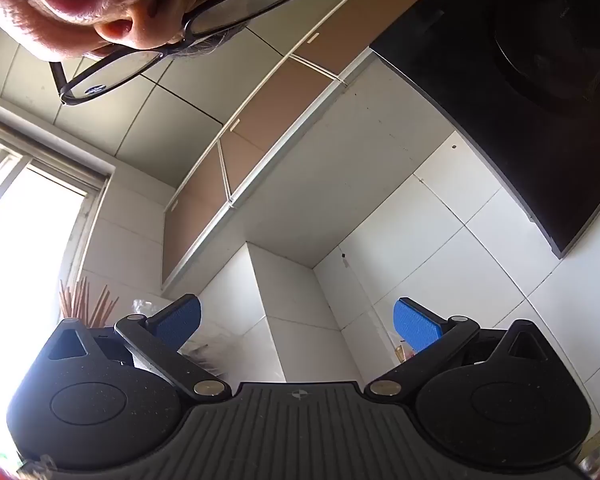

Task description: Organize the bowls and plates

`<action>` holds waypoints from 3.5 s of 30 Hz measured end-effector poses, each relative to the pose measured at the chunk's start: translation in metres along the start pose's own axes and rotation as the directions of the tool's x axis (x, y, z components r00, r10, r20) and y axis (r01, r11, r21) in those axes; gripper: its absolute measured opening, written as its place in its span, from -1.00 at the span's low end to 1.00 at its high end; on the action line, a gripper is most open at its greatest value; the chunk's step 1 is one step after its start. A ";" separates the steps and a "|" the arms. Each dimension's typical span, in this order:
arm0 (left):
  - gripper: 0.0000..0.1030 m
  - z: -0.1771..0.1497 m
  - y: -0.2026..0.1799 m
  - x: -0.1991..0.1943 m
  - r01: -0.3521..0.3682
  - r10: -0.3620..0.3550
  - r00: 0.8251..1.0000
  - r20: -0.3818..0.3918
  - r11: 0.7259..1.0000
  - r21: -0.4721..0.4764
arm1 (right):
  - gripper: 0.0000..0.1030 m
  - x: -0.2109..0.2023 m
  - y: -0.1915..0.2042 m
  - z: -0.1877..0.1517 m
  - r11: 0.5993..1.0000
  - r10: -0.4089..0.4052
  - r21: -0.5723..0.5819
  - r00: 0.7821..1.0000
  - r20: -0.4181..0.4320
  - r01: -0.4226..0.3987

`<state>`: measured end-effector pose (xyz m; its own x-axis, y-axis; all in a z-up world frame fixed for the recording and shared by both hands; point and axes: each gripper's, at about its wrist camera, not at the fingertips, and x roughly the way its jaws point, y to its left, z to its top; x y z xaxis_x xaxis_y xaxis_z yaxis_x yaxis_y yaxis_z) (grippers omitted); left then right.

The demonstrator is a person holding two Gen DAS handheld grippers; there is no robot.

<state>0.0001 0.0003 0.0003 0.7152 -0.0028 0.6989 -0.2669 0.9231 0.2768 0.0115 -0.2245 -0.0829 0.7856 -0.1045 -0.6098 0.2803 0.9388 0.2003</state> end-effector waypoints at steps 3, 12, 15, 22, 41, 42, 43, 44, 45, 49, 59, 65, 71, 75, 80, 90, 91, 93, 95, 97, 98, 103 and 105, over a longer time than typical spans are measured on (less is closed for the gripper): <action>1.00 -0.001 0.001 0.002 -0.014 0.014 1.000 -0.010 1.000 0.003 | 0.97 0.001 -0.001 0.003 1.000 -0.002 0.005 1.000 0.000 0.002; 1.00 -0.044 -0.027 0.045 0.297 -0.334 0.736 -0.589 0.941 -0.162 | 0.97 0.003 0.010 -0.003 1.000 0.001 0.012 1.000 -0.027 -0.001; 1.00 -0.078 -0.039 0.049 0.370 -0.462 0.492 -0.738 0.878 -0.303 | 0.97 0.002 0.008 -0.003 1.000 0.003 0.016 1.000 -0.023 -0.003; 1.00 -0.108 -0.057 0.035 0.370 -0.528 0.191 -0.828 0.820 -0.438 | 0.97 -0.004 0.002 -0.009 0.999 -0.009 0.041 1.000 -0.018 0.009; 1.00 -0.107 -0.078 0.022 0.405 -0.528 -0.052 -0.847 0.765 -0.501 | 0.97 -0.034 0.015 -0.003 0.993 -0.118 0.037 0.992 0.045 0.117; 1.00 -0.107 -0.080 0.021 0.408 -0.527 -0.057 -0.848 0.763 -0.501 | 0.97 -0.036 0.015 -0.004 0.992 -0.122 0.036 0.991 0.046 0.121; 1.00 -0.108 -0.083 0.020 0.411 -0.525 -0.063 -0.849 0.762 -0.501 | 0.97 -0.035 0.015 -0.003 0.992 -0.123 0.032 0.991 0.044 0.122; 1.00 -0.109 -0.084 0.019 0.410 -0.524 -0.069 -0.849 0.760 -0.503 | 0.97 -0.035 0.015 -0.002 0.992 -0.125 0.029 0.991 0.042 0.124; 1.00 -0.109 -0.085 0.019 0.408 -0.524 -0.074 -0.848 0.760 -0.506 | 0.97 -0.034 0.014 -0.001 0.991 -0.131 0.023 0.991 0.040 0.130; 1.00 -0.108 -0.092 0.021 0.399 -0.521 -0.080 -0.850 0.765 -0.506 | 0.97 -0.028 0.010 0.002 0.989 -0.144 0.016 0.989 0.028 0.144; 1.00 -0.117 -0.108 0.022 0.381 -0.491 -0.130 -0.861 0.777 -0.501 | 0.97 -0.012 -0.001 0.007 0.985 -0.172 0.001 0.985 -0.025 0.172; 1.00 -0.117 -0.115 0.019 0.379 -0.482 -0.147 -0.863 0.779 -0.500 | 0.97 -0.002 -0.002 0.004 0.981 -0.194 -0.024 0.979 -0.065 0.193; 1.00 -0.114 -0.117 0.017 0.383 -0.482 -0.150 -0.864 0.777 -0.500 | 0.97 0.001 -0.005 0.000 0.979 -0.202 -0.022 0.975 -0.090 0.201; 1.00 -0.112 -0.117 0.017 0.385 -0.488 -0.154 -0.859 0.771 -0.507 | 0.97 0.001 -0.004 -0.003 0.979 -0.202 -0.028 0.975 -0.098 0.200; 1.00 -0.112 -0.115 0.017 0.389 -0.494 -0.157 -0.855 0.765 -0.513 | 0.97 -0.001 -0.004 -0.003 0.980 -0.201 -0.024 0.975 -0.096 0.199; 1.00 -0.111 -0.117 0.016 0.392 -0.498 -0.162 -0.852 0.760 -0.518 | 0.97 -0.001 -0.005 -0.004 0.980 -0.199 -0.020 0.975 -0.098 0.198; 1.00 -0.111 -0.117 0.016 0.391 -0.497 -0.162 -0.852 0.760 -0.518 | 0.97 -0.001 -0.005 -0.004 0.980 -0.199 -0.019 0.975 -0.098 0.198; 1.00 -0.111 -0.118 0.015 0.392 -0.497 -0.164 -0.852 0.760 -0.519 | 0.97 -0.001 -0.005 -0.005 0.980 -0.198 -0.019 0.975 -0.099 0.197; 1.00 -0.111 -0.119 0.015 0.392 -0.497 -0.165 -0.852 0.759 -0.519 | 0.97 0.000 -0.006 -0.005 0.980 -0.197 -0.018 0.975 -0.101 0.196; 1.00 -0.111 -0.119 0.015 0.394 -0.497 -0.166 -0.852 0.758 -0.519 | 0.97 0.000 -0.006 -0.004 0.981 -0.196 -0.018 0.975 -0.103 0.196; 1.00 -0.111 -0.120 0.015 0.394 -0.497 -0.167 -0.852 0.758 -0.520 | 0.97 0.001 -0.007 -0.004 0.980 -0.197 -0.017 0.975 -0.103 0.197; 1.00 -0.112 -0.123 0.014 0.400 -0.499 -0.175 -0.849 0.752 -0.524 | 0.97 0.002 -0.012 -0.004 0.980 -0.200 -0.009 0.974 -0.108 0.201; 1.00 -0.111 -0.125 0.013 0.404 -0.502 -0.179 -0.846 0.747 -0.528 | 0.97 0.004 -0.015 -0.004 0.979 -0.203 -0.005 0.973 -0.113 0.204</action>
<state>0.1150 -0.0728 -0.0984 0.5526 -0.1372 -0.8221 0.4310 0.8913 0.1410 0.0080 -0.2380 -0.0911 0.6448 -0.2551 -0.7206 0.4316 0.8995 0.0678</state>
